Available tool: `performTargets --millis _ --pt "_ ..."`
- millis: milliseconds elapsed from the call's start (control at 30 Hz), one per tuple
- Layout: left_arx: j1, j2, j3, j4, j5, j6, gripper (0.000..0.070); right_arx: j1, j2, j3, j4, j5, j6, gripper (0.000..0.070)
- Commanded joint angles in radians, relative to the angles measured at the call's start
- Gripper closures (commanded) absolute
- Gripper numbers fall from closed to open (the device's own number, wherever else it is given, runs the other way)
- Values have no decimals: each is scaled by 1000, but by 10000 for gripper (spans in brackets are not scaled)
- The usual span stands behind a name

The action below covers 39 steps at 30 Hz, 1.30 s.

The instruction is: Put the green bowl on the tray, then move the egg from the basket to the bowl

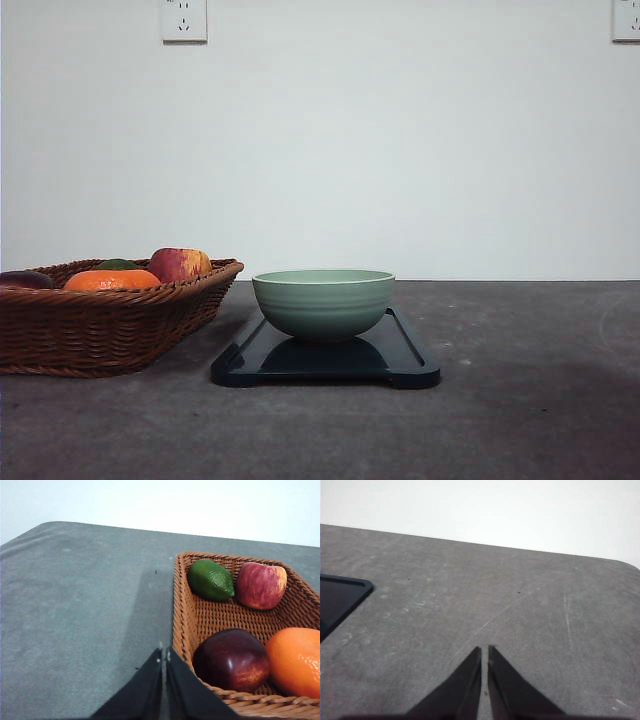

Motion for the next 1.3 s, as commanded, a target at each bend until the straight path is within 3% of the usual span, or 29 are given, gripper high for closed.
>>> performTargets --millis 0,1267 --pt "1 -1 -19 -6 -1 -3 700 0 -1 -4 12 0 11 685" --pt "2 -1 -19 -7 -1 -3 700 0 -1 -4 12 0 11 685"
